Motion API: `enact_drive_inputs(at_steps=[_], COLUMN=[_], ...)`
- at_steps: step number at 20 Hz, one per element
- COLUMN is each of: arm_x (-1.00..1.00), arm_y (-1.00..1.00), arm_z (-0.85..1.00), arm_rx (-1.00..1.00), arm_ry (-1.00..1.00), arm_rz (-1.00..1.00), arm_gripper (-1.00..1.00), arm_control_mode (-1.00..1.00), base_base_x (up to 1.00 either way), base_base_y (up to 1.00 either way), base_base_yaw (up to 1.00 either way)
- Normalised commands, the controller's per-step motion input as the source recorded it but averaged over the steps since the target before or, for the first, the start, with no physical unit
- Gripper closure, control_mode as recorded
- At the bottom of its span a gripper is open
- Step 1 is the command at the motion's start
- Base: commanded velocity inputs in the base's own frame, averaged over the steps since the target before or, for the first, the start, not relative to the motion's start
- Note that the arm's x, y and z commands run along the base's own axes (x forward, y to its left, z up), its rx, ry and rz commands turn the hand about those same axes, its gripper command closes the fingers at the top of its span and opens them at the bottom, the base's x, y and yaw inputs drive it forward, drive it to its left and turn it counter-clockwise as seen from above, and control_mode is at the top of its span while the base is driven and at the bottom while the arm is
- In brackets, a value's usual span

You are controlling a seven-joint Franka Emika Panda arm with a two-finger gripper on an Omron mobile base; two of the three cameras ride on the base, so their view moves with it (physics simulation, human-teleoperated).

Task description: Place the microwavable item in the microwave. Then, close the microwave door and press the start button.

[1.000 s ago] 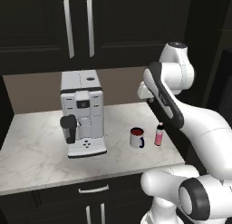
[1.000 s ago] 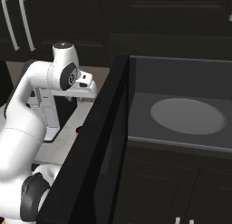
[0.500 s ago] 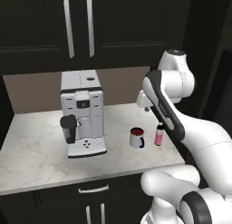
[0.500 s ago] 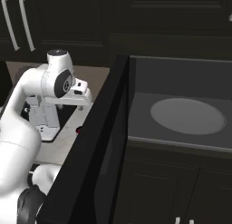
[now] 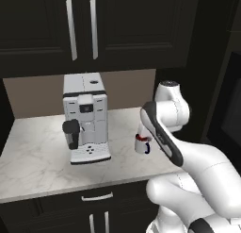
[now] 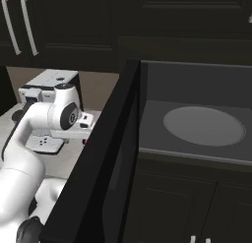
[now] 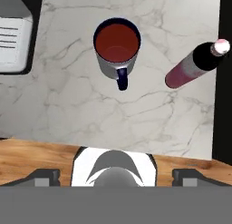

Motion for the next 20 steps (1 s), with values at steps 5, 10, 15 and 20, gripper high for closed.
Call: enact_drive_inputs(at_steps=[5, 10, 15, 20], arm_x=[0.00, 0.00, 0.00, 0.05], arm_y=[0.03, 0.00, 0.00, 0.00], arm_z=[-0.49, -0.29, -0.19, -0.10], arm_rx=[-0.06, -0.04, -0.01, 0.00], arm_ry=[0.11, 0.02, 0.00, 0.00], arm_rz=[0.00, 0.00, 0.00, 0.00], arm_gripper=[-1.00, -1.00, -1.00, -1.00], arm_control_mode=[-1.00, -1.00, -1.00, -1.00], base_base_x=[0.00, 0.00, 0.00, 0.00], base_base_y=[0.00, 0.00, 0.00, 0.00], base_base_yaw=[0.00, 0.00, 0.00, 0.00])
